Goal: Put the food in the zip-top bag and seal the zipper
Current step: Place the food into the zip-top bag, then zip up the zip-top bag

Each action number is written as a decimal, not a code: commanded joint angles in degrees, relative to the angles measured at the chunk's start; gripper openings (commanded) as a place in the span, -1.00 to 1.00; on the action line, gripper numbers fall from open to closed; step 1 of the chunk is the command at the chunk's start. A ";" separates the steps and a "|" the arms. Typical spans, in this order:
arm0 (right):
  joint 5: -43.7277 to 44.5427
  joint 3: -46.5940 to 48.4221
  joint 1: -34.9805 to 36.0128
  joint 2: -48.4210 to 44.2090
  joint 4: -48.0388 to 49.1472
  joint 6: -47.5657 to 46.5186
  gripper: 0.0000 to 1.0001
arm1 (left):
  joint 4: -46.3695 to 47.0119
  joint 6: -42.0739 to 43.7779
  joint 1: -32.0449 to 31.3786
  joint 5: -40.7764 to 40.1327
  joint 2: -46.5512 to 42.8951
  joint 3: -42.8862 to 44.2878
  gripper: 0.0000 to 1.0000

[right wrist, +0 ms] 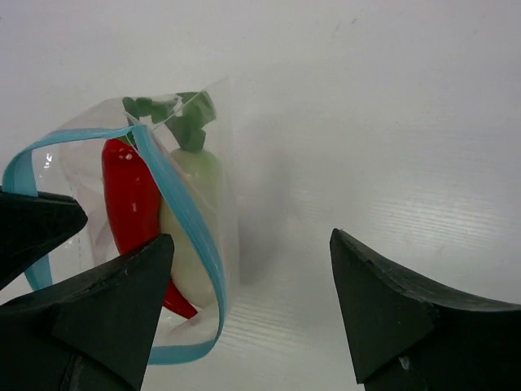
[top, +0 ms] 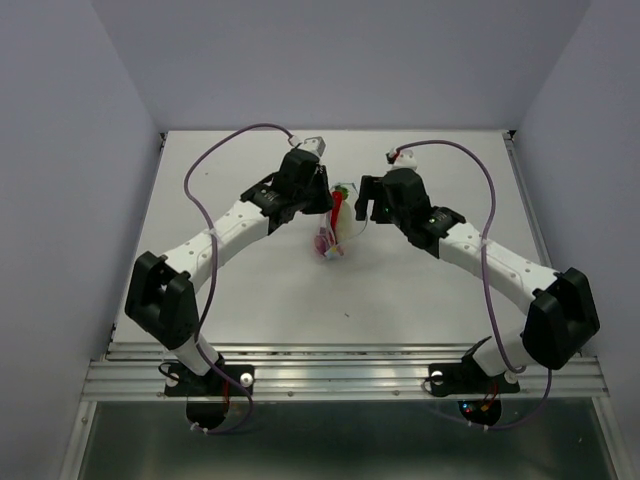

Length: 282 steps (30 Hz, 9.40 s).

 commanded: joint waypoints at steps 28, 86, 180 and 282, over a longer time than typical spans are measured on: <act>-7.33 18.25 -4.15 8.61 -17.95 2.75 -0.73 | 19.73 13.32 -1.83 8.91 -26.97 -32.18 0.98; -25.36 19.75 -8.98 9.85 -20.07 3.46 -0.77 | 28.28 23.61 -3.41 10.85 -17.15 -32.65 -0.38; -68.33 23.71 -3.80 19.69 -41.77 -96.28 -0.07 | 23.62 20.10 -4.29 21.75 -20.84 -25.35 -1.00; -66.67 17.20 -3.80 10.19 -23.23 -79.33 -0.46 | 24.15 21.41 -4.38 20.08 -22.16 -28.08 -1.00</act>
